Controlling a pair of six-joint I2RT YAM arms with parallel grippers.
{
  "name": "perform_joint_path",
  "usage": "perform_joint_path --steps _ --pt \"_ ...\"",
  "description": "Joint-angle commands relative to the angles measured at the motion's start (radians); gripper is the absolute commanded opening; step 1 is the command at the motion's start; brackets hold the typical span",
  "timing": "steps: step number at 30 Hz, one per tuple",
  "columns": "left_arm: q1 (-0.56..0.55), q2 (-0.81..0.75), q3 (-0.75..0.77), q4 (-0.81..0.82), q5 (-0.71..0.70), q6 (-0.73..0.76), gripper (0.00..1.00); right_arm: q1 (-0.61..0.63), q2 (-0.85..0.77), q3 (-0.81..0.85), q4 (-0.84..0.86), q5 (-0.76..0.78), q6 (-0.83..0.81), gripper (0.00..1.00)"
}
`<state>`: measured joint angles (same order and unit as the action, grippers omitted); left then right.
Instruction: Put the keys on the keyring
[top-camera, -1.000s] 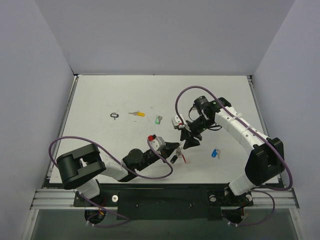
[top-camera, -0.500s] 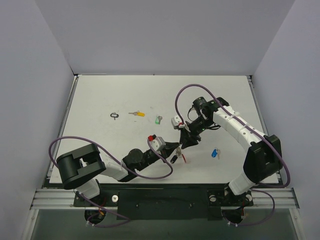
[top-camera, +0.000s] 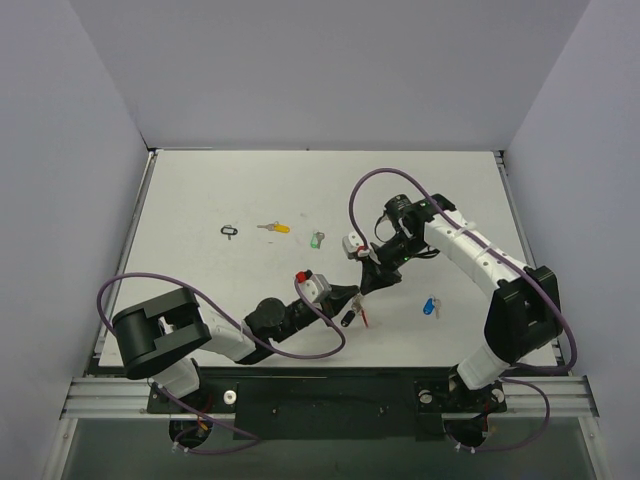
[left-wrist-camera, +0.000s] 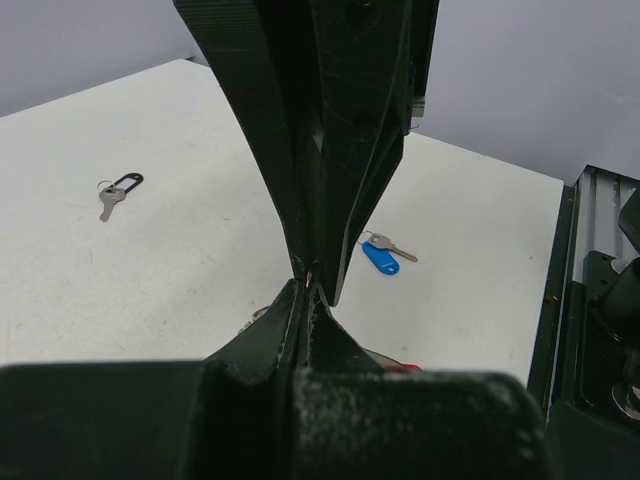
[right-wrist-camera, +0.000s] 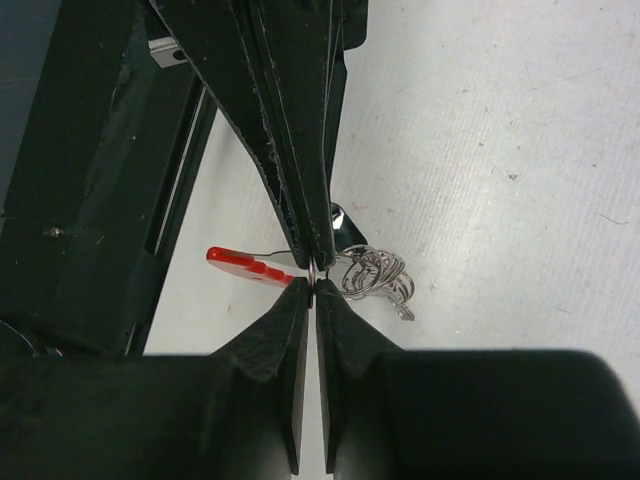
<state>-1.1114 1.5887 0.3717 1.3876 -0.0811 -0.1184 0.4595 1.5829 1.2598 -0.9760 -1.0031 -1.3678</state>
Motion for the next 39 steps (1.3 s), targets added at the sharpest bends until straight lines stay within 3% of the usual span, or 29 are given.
perform_joint_path --steps 1,8,10,11,13,19,21,26,34,39 --pt "0.002 -0.01 -0.011 0.258 -0.016 0.013 0.0 0.005 0.009 0.01 -0.058 -0.037 -0.028 0.0" --pt "0.002 -0.015 -0.016 0.246 -0.017 0.002 0.0 0.025 -0.011 0.062 -0.058 0.063 0.099 0.0" --pt "0.002 -0.033 -0.024 0.22 -0.02 -0.001 0.15 0.039 -0.012 0.101 -0.067 0.145 0.181 0.0" --pt "0.002 -0.044 -0.034 0.196 -0.02 -0.001 0.29 0.054 -0.009 0.136 -0.079 0.215 0.202 0.0" --pt "0.002 -0.078 -0.054 0.15 -0.02 0.002 0.41 0.083 0.008 0.197 -0.183 0.321 0.216 0.0" --pt "-0.014 -0.245 -0.053 -0.177 0.009 0.06 0.63 0.171 0.086 0.332 -0.383 0.564 0.251 0.0" --pt "-0.027 -0.275 -0.047 -0.24 -0.008 0.085 0.64 0.189 0.092 0.339 -0.385 0.593 0.271 0.0" --pt "-0.027 -0.25 -0.062 -0.179 -0.028 0.114 0.69 0.206 0.112 0.362 -0.377 0.598 0.315 0.0" --pt "-0.022 -0.147 -0.037 -0.107 -0.023 0.201 0.68 0.196 0.086 0.297 -0.279 0.591 0.381 0.0" --pt "0.025 -0.099 -0.005 -0.09 0.059 0.22 0.64 0.179 0.08 0.288 -0.267 0.561 0.371 0.0"
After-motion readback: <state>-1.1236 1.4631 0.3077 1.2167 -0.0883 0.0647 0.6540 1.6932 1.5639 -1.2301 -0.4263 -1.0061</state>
